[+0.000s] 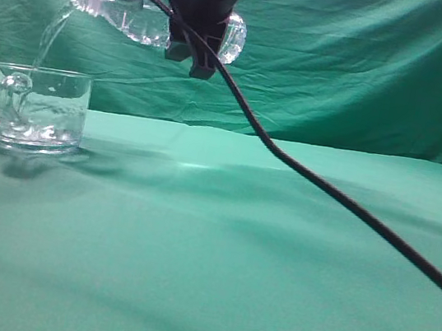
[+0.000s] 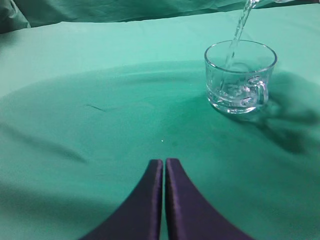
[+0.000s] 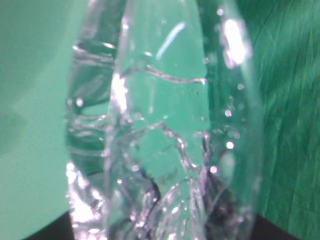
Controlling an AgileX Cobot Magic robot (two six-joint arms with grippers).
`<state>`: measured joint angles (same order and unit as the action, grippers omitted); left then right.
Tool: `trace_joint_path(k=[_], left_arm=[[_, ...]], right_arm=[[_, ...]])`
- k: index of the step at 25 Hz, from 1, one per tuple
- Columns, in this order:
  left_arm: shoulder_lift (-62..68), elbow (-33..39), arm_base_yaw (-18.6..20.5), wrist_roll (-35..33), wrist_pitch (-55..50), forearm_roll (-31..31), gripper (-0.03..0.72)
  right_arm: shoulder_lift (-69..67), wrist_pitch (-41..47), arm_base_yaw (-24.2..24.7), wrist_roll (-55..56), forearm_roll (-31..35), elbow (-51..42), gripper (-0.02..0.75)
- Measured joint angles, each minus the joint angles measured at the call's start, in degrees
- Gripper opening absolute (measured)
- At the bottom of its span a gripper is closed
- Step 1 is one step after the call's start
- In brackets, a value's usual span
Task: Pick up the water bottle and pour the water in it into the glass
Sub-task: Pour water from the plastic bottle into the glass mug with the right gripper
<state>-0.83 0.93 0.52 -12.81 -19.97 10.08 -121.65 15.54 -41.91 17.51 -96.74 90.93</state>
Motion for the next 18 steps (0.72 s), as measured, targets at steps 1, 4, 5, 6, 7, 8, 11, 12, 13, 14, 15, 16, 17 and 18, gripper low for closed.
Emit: trace_joint_path(k=[1, 4, 5, 6, 7, 8, 11, 12, 13, 14, 15, 16, 17, 18], left_arm=[[0.0, 0.0, 0.0, 0.0, 0.0, 0.0, 0.0], [0.0, 0.0, 0.0, 0.0, 0.0, 0.0, 0.0], [0.0, 0.0, 0.0, 0.0, 0.0, 0.0, 0.0], [0.0, 0.0, 0.0, 0.0, 0.0, 0.0, 0.0], [0.0, 0.0, 0.0, 0.0, 0.0, 0.0, 0.0], [0.0, 0.0, 0.0, 0.0, 0.0, 0.0, 0.0], [0.0, 0.0, 0.0, 0.0, 0.0, 0.0, 0.0], [0.0, 0.0, 0.0, 0.0, 0.0, 0.0, 0.0], [0.0, 0.0, 0.0, 0.0, 0.0, 0.0, 0.0], [0.0, 0.0, 0.0, 0.0, 0.0, 0.0, 0.0], [0.0, 0.0, 0.0, 0.0, 0.0, 0.0, 0.0], [0.0, 0.0, 0.0, 0.0, 0.0, 0.0, 0.0], [0.0, 0.0, 0.0, 0.0, 0.0, 0.0, 0.0], [0.0, 0.0, 0.0, 0.0, 0.0, 0.0, 0.0]], right_arm=[[0.0, 0.0, 0.0, 0.0, 0.0, 0.0, 0.324], [0.0, 0.77, 0.0, 0.0, -0.04, 0.0, 0.324], [0.0, 1.17, 0.0, 0.0, -0.04, 0.0, 0.324], [0.0, 1.33, 0.0, 0.0, -0.13, 0.0, 0.324], [0.0, 1.57, 0.0, 0.0, -0.13, 0.0, 0.324], [0.0, 1.68, 0.0, 0.0, -0.25, 0.0, 0.324], [0.0, 1.68, 0.0, 0.0, -0.25, 0.0, 0.324], [0.0, 1.76, 0.0, 0.0, -0.25, 0.0, 0.324], [0.0, 1.76, 0.0, 0.0, -0.25, 0.0, 0.324], [0.0, 1.76, 0.0, 0.0, -0.25, 0.0, 0.324], [0.0, 1.76, 0.0, 0.0, -0.25, 0.0, 0.324], [0.0, 1.76, 0.0, 0.0, -0.25, 0.0, 0.324], [0.0, 1.76, 0.0, 0.0, -0.25, 0.0, 0.324], [0.0, 1.9, 0.0, 0.0, -0.25, 0.0, 0.324]])
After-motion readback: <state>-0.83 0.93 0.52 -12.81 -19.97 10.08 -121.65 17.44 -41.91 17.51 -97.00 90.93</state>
